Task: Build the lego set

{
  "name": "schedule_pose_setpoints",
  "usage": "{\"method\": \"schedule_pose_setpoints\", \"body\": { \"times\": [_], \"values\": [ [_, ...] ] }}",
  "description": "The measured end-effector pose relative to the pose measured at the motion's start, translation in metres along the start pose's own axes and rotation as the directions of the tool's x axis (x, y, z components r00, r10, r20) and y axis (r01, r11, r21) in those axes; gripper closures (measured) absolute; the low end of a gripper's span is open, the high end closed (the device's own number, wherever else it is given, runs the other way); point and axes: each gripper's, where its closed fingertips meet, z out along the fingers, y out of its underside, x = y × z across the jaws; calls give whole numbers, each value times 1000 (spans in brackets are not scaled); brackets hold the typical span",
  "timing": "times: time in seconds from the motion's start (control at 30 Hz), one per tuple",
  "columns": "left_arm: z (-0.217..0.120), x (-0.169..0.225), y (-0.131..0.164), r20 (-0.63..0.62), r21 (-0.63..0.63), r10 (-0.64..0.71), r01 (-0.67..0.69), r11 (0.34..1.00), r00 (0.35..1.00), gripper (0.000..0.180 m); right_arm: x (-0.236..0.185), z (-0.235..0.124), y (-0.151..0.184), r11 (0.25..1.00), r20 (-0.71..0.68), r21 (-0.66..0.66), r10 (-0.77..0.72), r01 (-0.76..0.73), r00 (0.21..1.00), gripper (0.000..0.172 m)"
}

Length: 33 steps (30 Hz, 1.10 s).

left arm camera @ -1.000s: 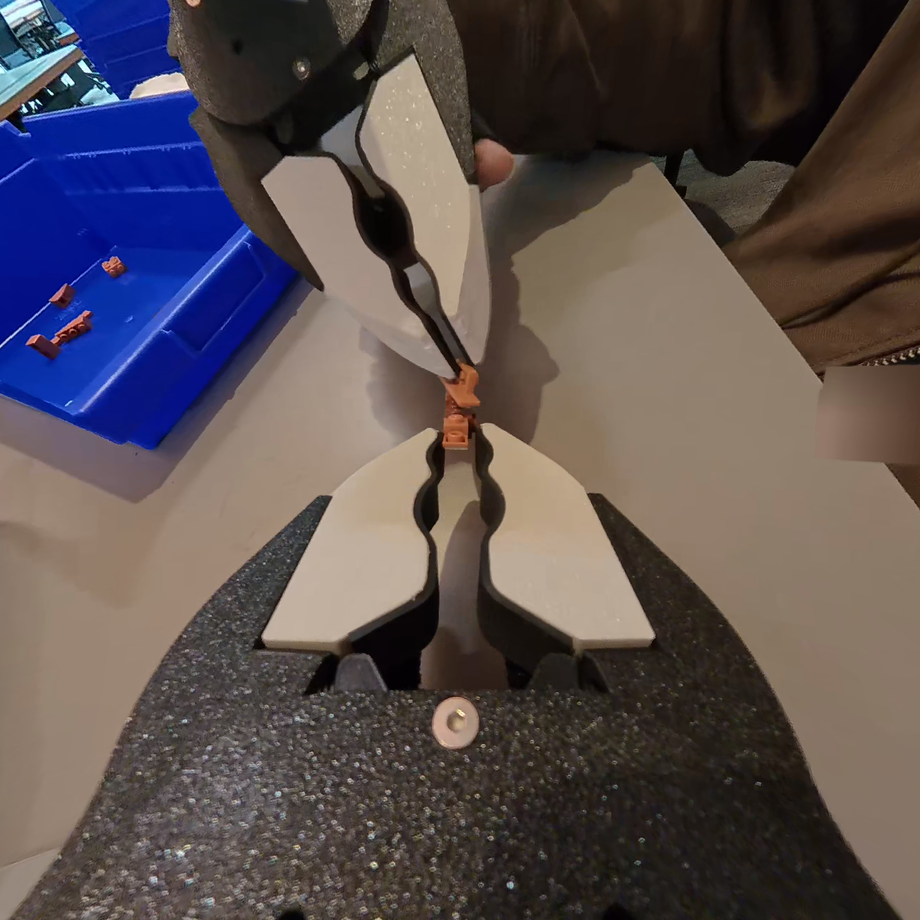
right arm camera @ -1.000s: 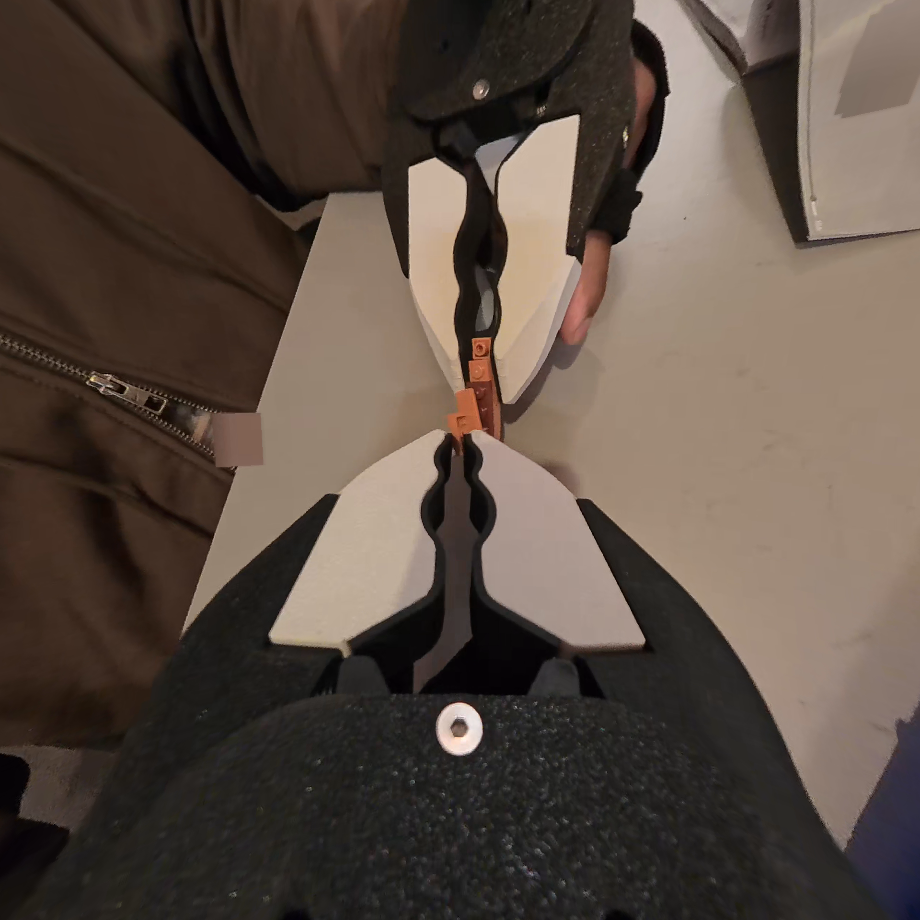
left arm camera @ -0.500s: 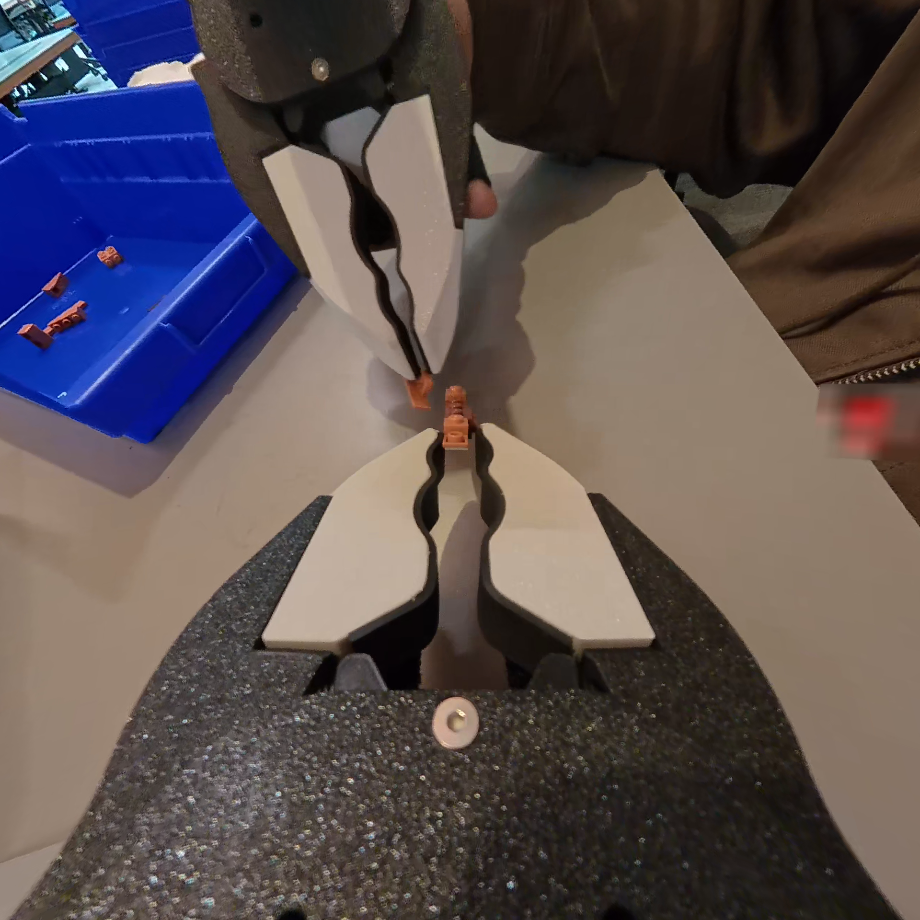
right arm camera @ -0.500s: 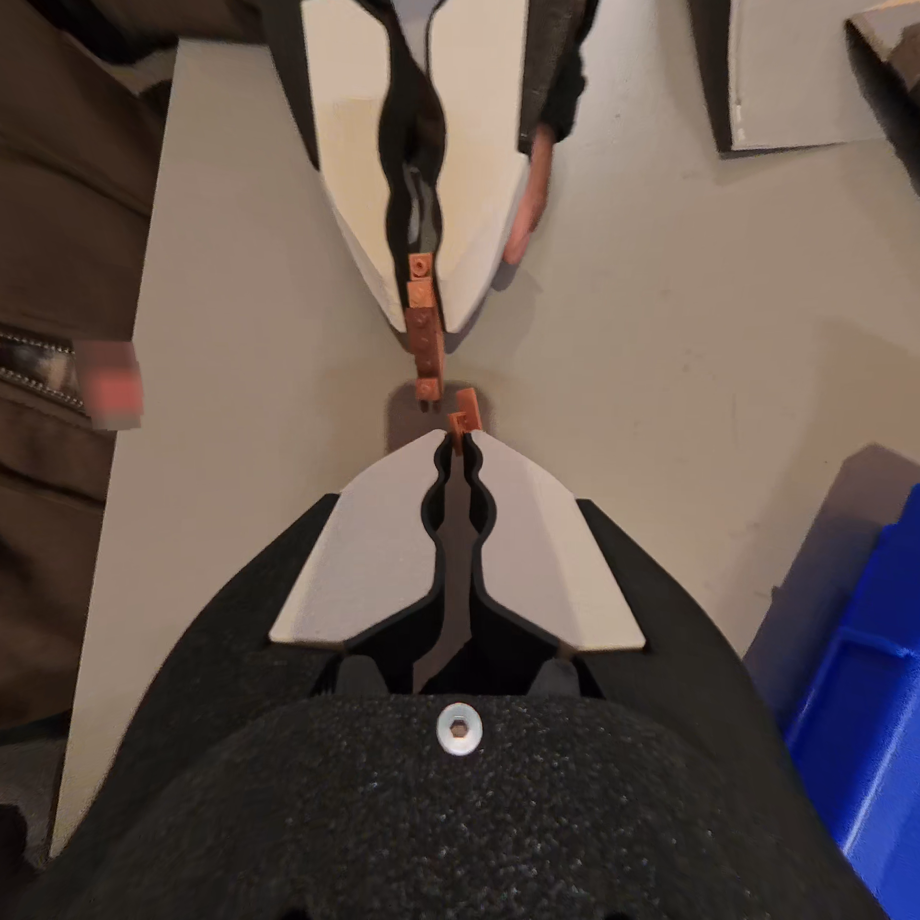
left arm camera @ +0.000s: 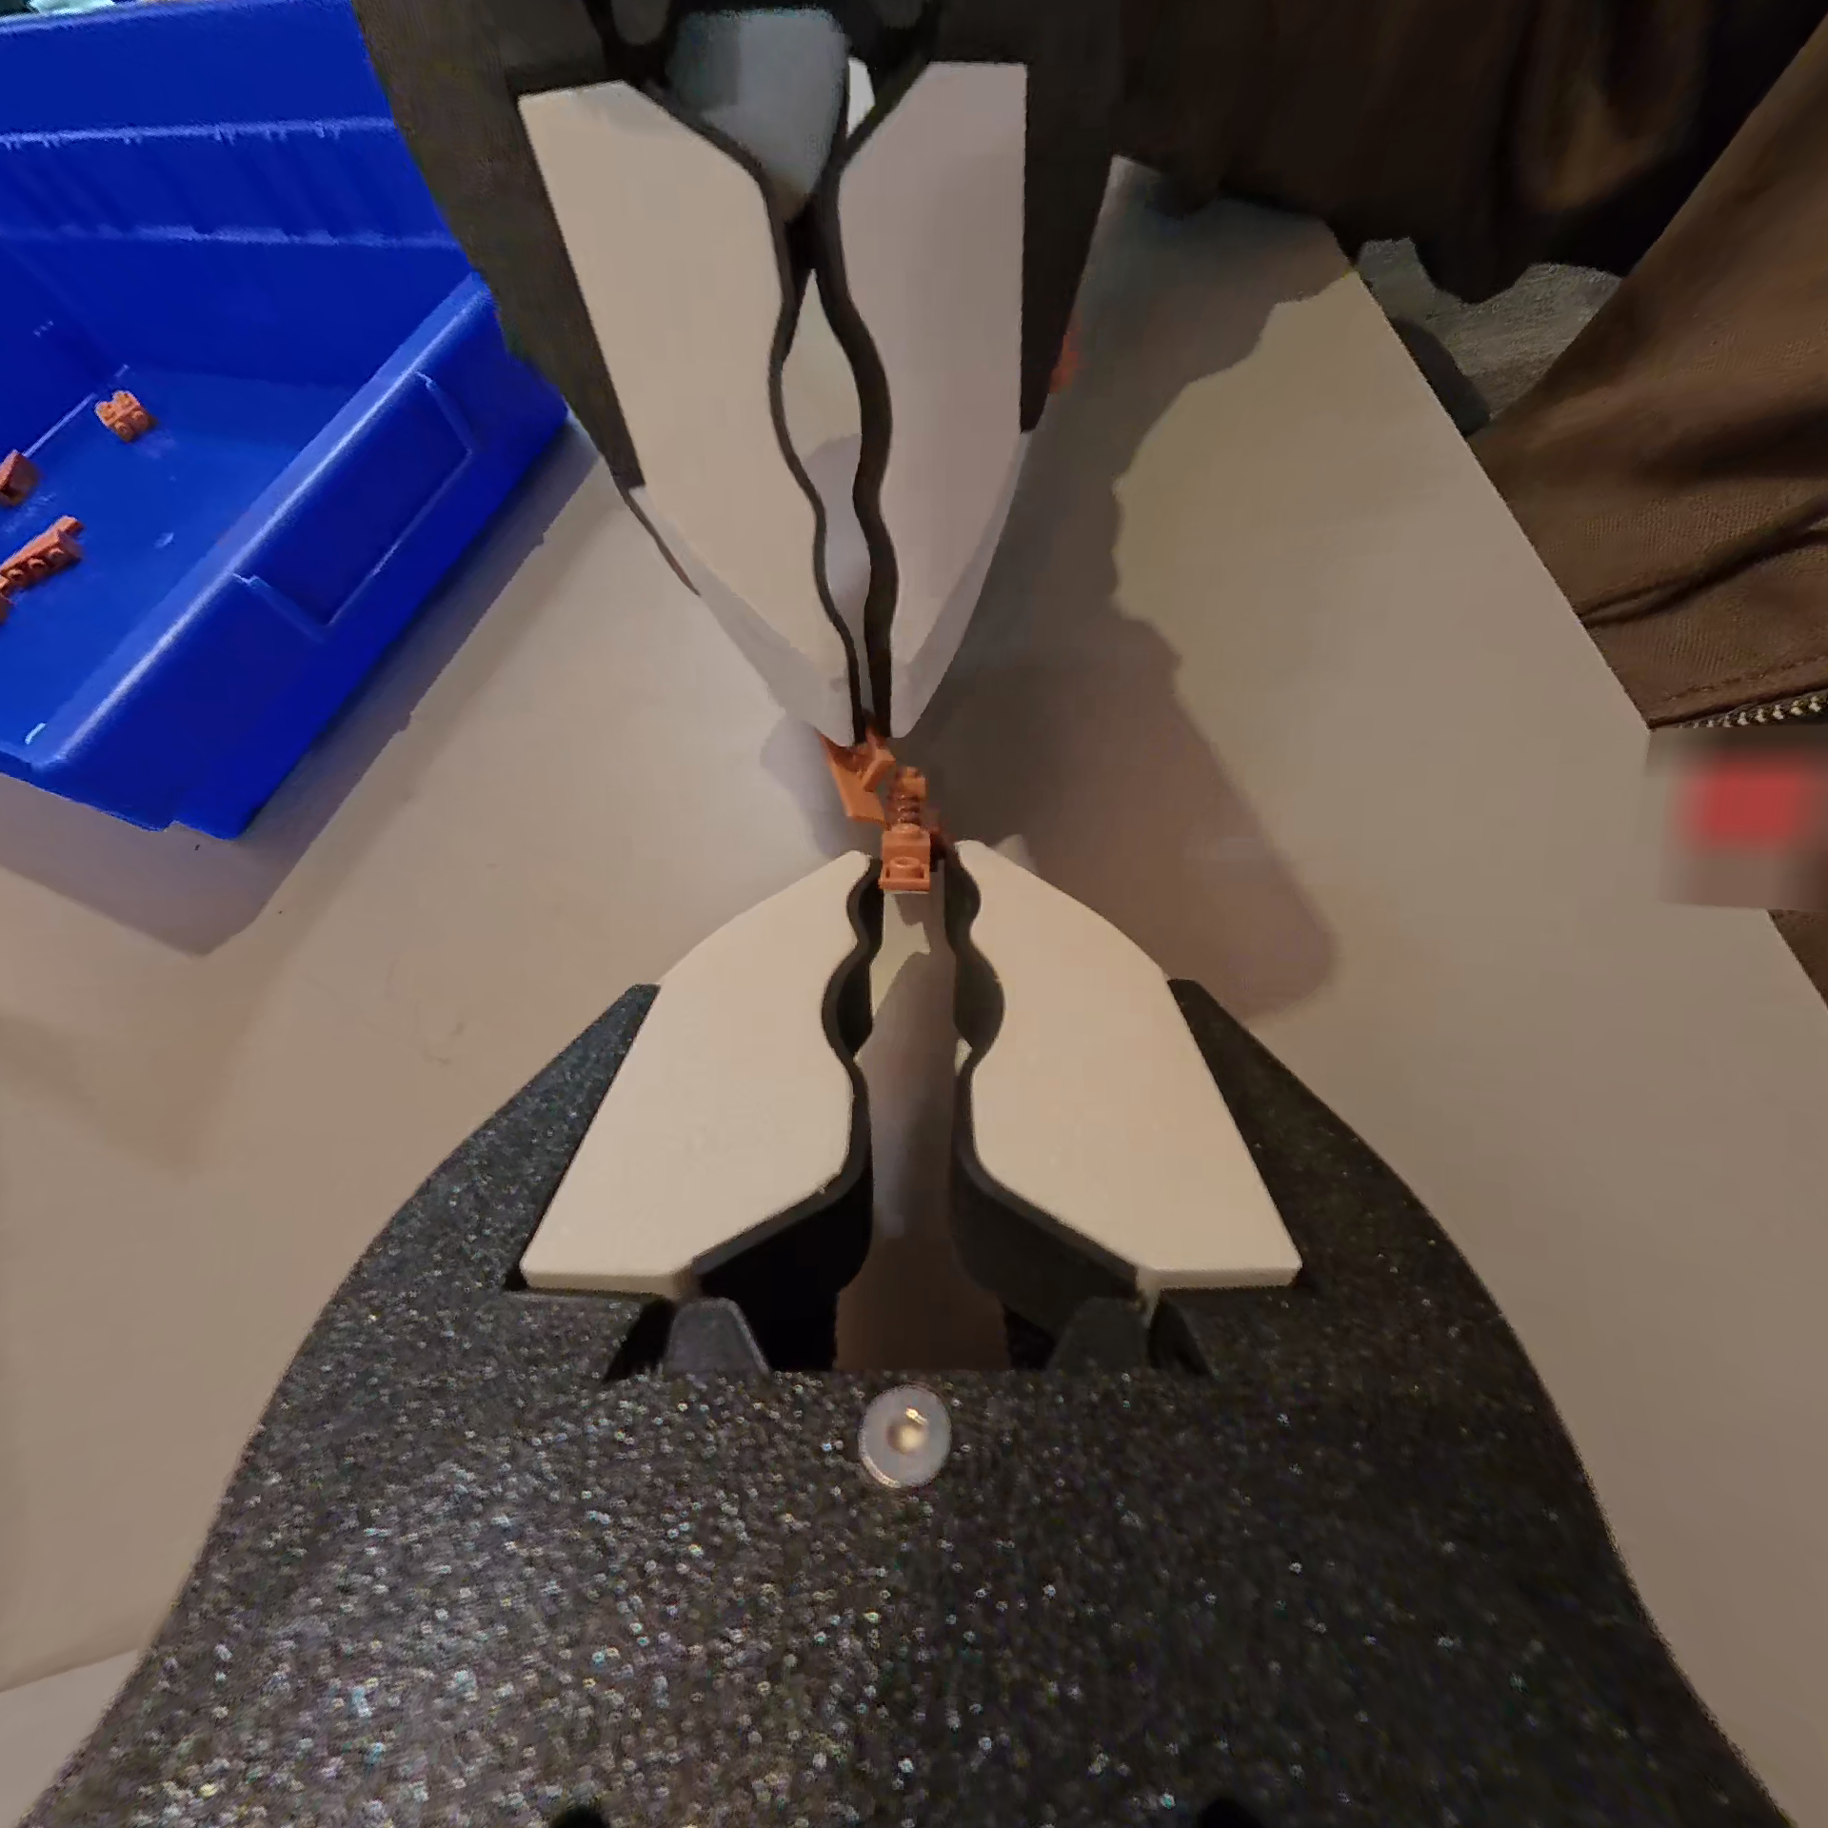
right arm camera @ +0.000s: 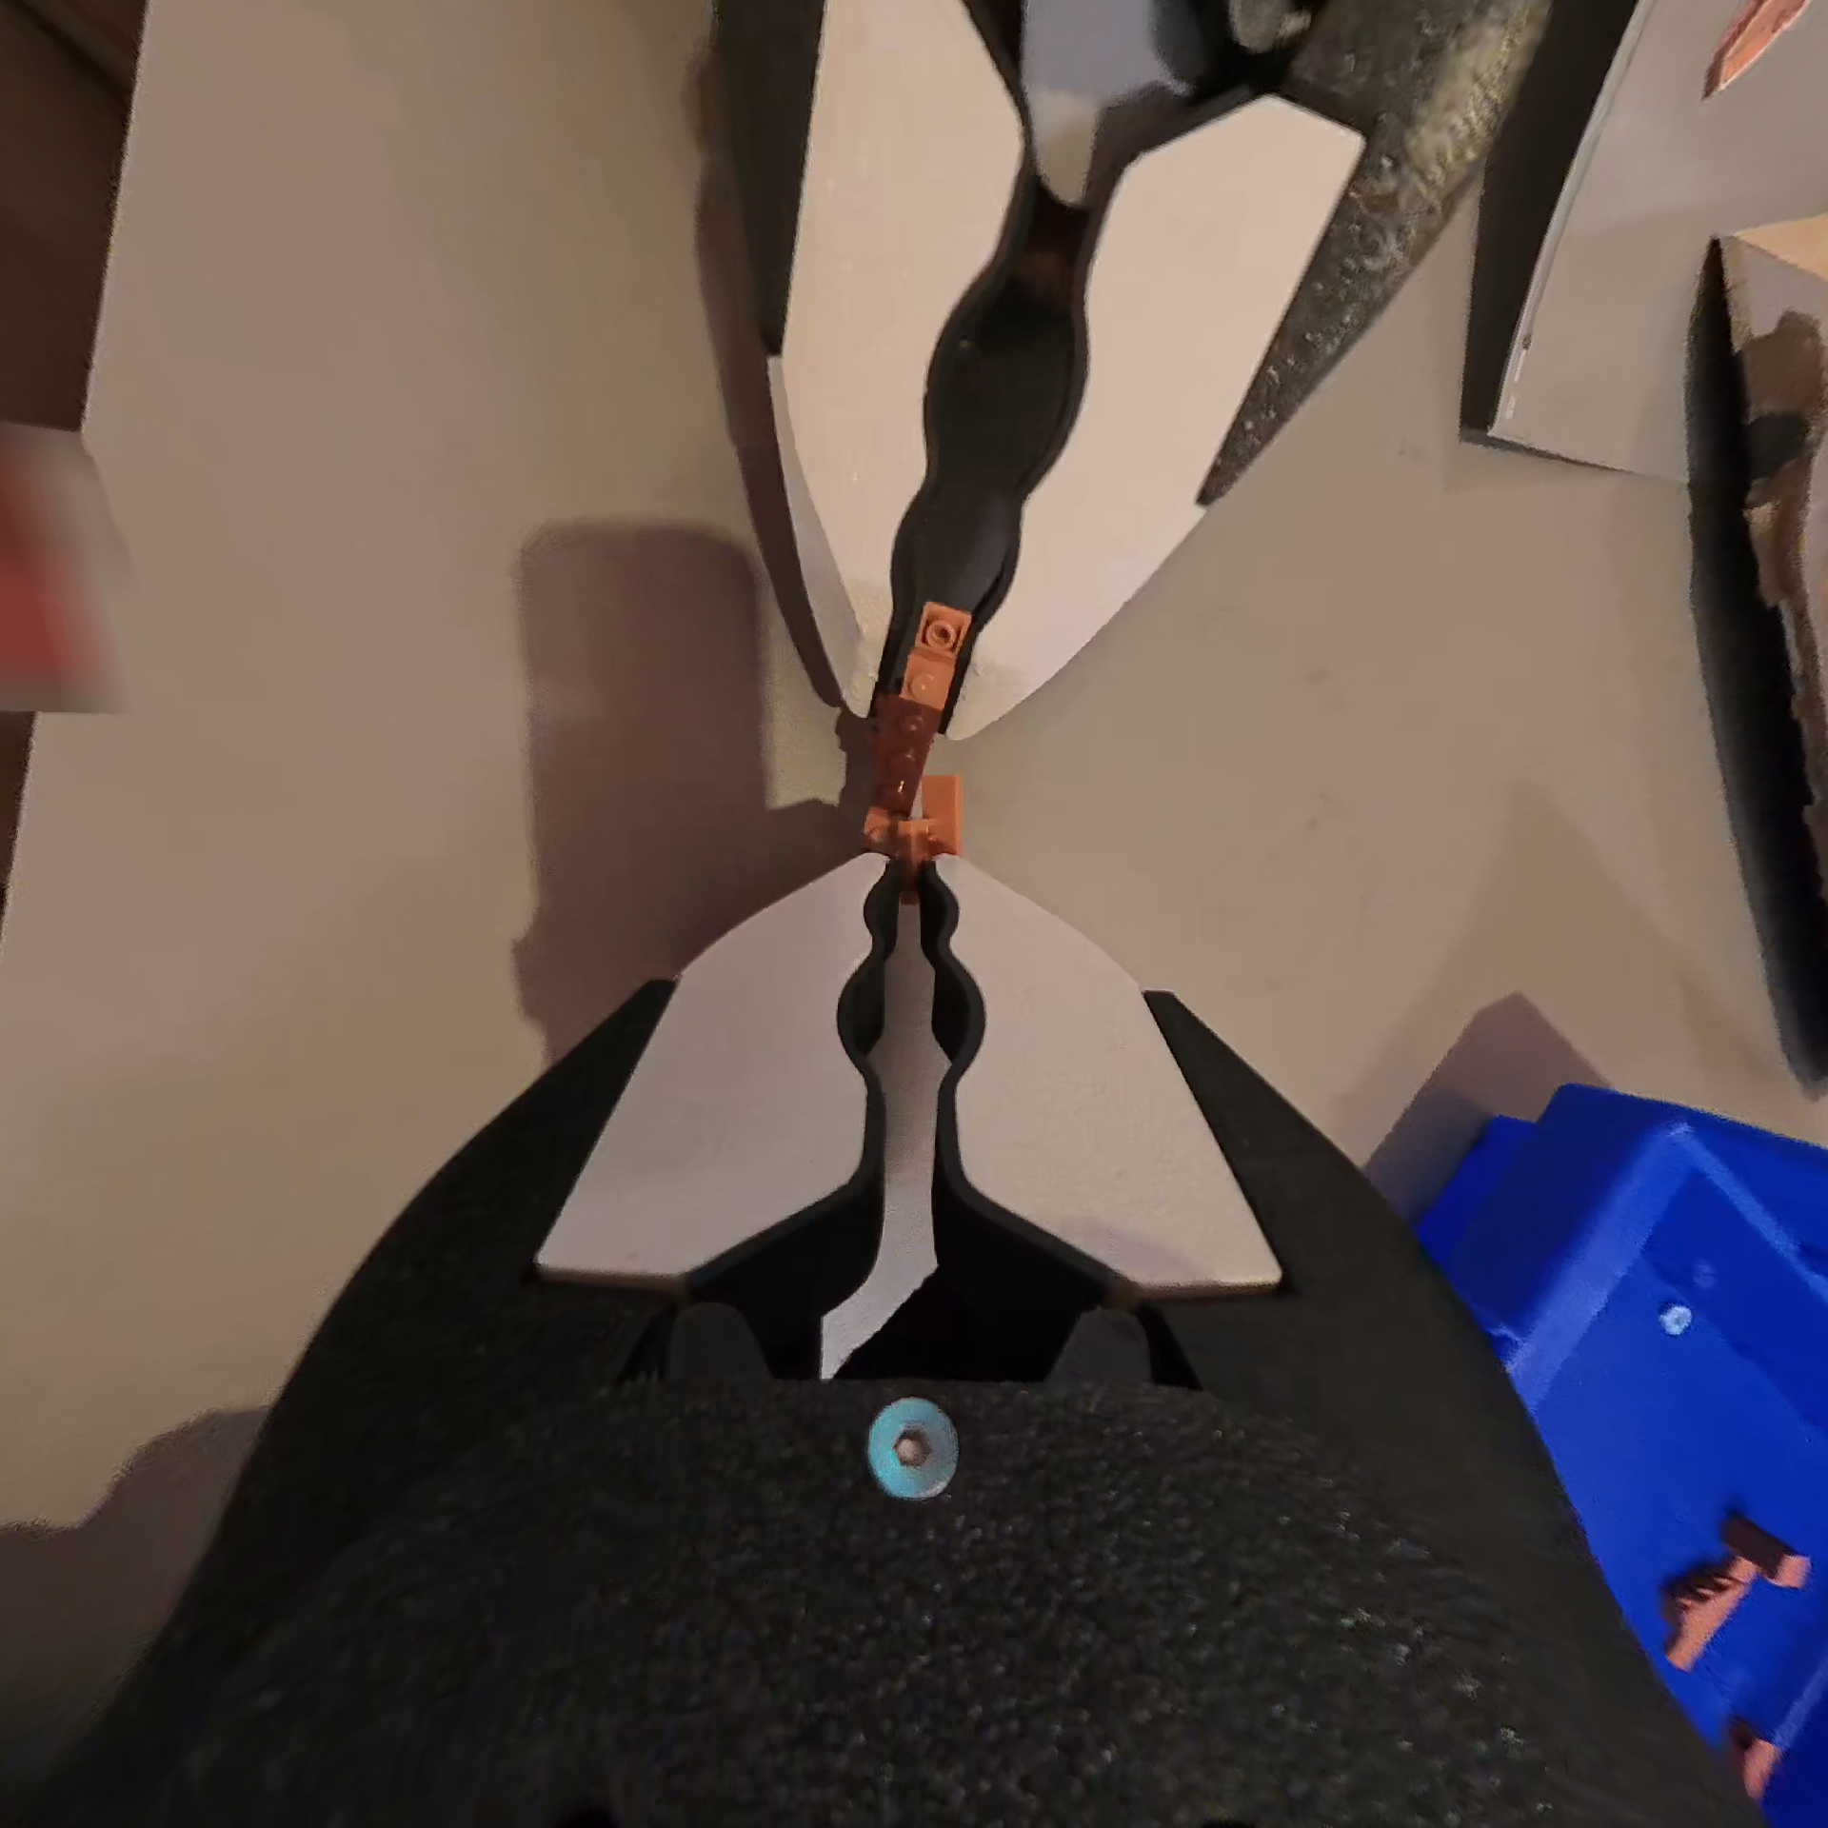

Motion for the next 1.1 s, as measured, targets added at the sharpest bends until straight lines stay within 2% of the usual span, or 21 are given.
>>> {"method": "schedule_pose_setpoints", "body": {
  "times": [0.2, 0.53, 0.9, 1.1],
  "values": [
    [2, 1, 3, -19, -29, -21, 20, 999, 1000, 169, -1, 6, -3, 989, -11, -91, -118, 116, 993, 168],
    [2, -1, 7, -25, -51, -75, 73, 996, 997, 169, 1, 6, -11, 984, 7, -73, -161, 161, 987, 169],
    [2, -2, 6, -29, -45, -85, 84, 995, 996, 169, 6, 7, -33, 976, -25, 127, -175, 176, 984, 172],
    [1, -2, 4, -28, -31, -85, 84, 996, 996, 169, 10, 6, -39, 953, -10, 288, -93, 92, 996, 172]
  ]
}}
